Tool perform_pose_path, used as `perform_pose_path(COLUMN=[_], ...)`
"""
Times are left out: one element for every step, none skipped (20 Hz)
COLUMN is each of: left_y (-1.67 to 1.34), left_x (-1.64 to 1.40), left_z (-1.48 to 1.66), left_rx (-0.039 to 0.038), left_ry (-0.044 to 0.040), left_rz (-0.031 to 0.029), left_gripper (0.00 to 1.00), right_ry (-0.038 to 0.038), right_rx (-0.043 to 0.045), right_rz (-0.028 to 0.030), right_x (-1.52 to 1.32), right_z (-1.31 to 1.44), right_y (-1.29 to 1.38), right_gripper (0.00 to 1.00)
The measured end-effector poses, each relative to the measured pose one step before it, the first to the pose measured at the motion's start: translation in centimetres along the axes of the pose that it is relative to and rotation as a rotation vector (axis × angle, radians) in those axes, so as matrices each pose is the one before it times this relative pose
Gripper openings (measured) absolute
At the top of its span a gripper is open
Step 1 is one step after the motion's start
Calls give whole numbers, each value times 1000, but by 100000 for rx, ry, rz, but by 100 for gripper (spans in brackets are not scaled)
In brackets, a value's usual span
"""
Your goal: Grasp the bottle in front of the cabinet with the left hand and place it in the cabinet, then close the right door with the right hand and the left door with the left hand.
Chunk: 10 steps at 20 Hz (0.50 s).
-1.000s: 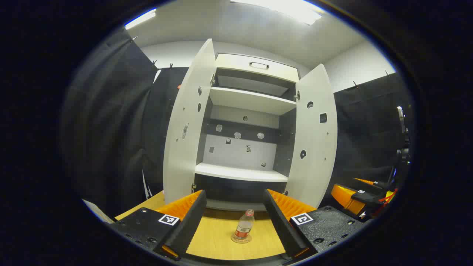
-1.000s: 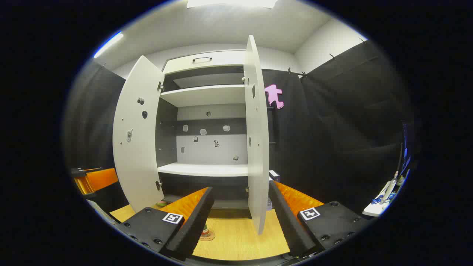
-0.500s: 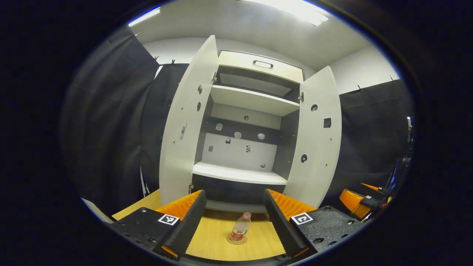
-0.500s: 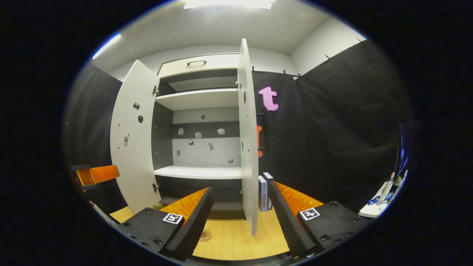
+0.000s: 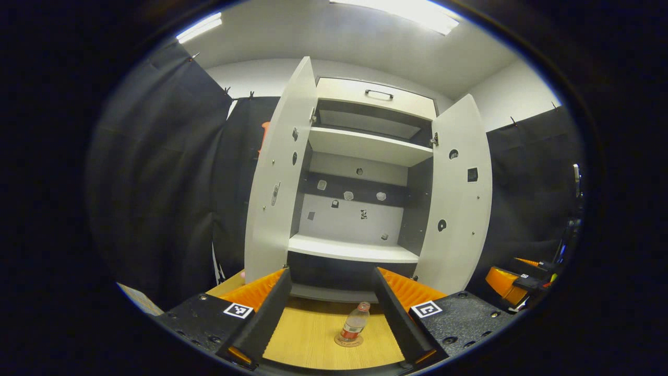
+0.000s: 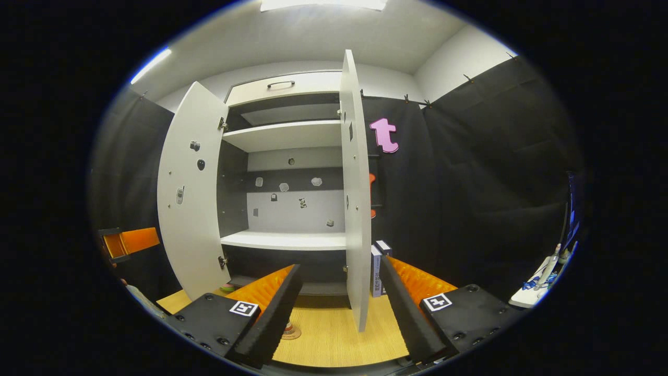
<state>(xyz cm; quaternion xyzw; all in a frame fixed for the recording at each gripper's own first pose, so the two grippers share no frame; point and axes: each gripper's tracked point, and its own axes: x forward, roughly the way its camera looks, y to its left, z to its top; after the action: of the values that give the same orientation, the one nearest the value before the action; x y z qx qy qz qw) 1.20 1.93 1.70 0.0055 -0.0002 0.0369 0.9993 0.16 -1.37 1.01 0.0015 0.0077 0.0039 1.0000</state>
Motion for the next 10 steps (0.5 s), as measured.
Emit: perform_pose_path(left_y=[-192,-324,-247,-278,-510,-370,-580,-661,-819,-765], left_x=[257,371,519,499,700,769,690,769,803,851], left_z=[-331,-495,-596,-662,-885,-963,-1111,-1191,-1291,-1281], left_rx=[-118,-2,65,-7,106,-98,-374,-566,-506,-30], left_ry=[448,1014,1134,1262,1505,1832,2174,2424,2271,2237], left_rz=[-449,-783,-824,-934,-1154,-984,-1049,-1604,-2038,-2108], left_gripper=[97,97,95,95,95,95,95,95,95,95], right_ry=[66,-19,-55,-29,-224,-134,38,239,137,90], right_rx=[-173,26,120,39,-76,-287,-459,-434,-299,-176], right_rz=[-110,-71,-543,-617,-541,-461,-421,-346,-285,-497], right_x=[271,241,136,202,152,134,180,146,213,177], right_z=[-22,12,-24,27,69,13,51,-83,47,-36], right_y=[-62,-11,-164,-135,-147,-181,-123,-162,-227,-260], right_gripper=[98,98,98,98,98,98,98,98,98,98])
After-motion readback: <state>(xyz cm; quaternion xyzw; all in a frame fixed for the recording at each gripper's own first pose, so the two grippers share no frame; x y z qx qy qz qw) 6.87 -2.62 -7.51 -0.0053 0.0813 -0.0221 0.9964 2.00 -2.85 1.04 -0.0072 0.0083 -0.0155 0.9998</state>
